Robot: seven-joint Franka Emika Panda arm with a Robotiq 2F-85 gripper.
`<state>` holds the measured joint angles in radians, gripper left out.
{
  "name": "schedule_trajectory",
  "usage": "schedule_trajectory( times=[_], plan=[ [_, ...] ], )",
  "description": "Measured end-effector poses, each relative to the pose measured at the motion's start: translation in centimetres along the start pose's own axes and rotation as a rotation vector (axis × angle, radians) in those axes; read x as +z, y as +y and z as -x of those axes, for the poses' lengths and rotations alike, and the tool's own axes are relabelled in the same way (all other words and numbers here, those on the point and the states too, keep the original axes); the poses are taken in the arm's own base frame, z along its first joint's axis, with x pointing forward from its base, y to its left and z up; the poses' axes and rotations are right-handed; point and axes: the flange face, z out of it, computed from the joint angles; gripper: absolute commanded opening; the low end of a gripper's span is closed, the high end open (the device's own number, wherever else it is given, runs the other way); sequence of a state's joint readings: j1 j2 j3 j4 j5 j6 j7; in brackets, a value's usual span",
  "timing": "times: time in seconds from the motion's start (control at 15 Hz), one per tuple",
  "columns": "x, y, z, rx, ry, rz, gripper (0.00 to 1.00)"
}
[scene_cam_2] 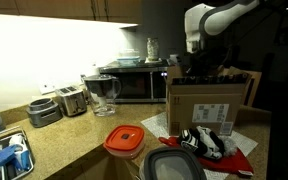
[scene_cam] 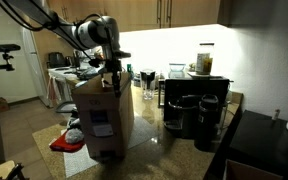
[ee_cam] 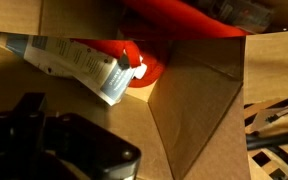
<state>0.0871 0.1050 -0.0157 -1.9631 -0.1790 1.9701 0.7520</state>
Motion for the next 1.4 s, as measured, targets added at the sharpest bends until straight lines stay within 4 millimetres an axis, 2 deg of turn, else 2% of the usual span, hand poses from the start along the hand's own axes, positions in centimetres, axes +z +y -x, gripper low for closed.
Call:
schedule_trajectory(
  times=[0.07,0.2,0.4,0.87,0.93,1.4],
  plan=[
    [-0.6,0.2,0.1,0.000,-0.004,-0.010,0.26],
    [-1.5,0.5,0.3,-0.005,-0.015,-0.021,0.32],
    [-2.0,0.4,0.6,-0.016,-0.042,-0.020,0.53],
    [-1.0,-0.3,1.6,-0.038,-0.091,0.015,0.97],
    [-0.7,-0.5,1.7,-0.041,-0.098,0.021,1.00],
    [2.4,-0.4,1.6,-0.035,-0.170,0.083,1.00]
  ],
)
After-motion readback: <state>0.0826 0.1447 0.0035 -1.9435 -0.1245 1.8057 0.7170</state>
